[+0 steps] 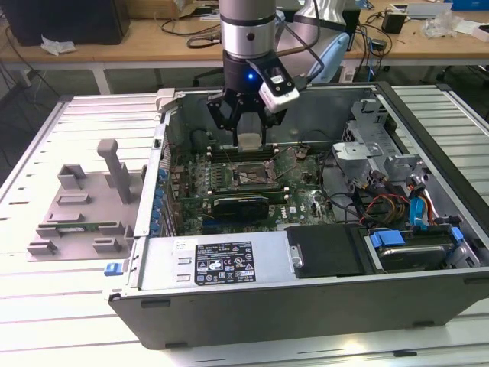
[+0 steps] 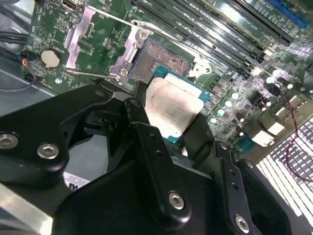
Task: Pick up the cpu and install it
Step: 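Pick up the cpu and move it towards the insertion slot, then place the cpu into insertion slot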
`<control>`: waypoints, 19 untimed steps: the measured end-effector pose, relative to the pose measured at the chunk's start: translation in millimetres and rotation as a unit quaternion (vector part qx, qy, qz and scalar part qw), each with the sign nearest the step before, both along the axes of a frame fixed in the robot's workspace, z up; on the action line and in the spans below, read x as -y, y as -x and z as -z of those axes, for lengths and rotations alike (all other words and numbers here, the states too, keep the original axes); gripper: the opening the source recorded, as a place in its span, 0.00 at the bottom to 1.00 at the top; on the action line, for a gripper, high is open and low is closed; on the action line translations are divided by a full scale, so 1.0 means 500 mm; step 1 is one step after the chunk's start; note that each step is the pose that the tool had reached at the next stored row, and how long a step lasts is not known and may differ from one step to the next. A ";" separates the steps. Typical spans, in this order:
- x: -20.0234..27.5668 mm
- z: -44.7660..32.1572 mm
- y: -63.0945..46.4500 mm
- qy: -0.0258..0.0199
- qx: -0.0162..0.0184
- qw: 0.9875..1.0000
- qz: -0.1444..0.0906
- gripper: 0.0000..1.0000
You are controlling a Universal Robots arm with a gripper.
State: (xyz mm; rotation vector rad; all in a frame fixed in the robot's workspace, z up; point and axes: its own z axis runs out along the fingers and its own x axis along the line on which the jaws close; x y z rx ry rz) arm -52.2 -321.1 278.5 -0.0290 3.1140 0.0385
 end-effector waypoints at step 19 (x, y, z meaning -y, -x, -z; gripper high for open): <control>0.0000 0.040 -0.005 0.000 0.000 1.000 0.009 0.55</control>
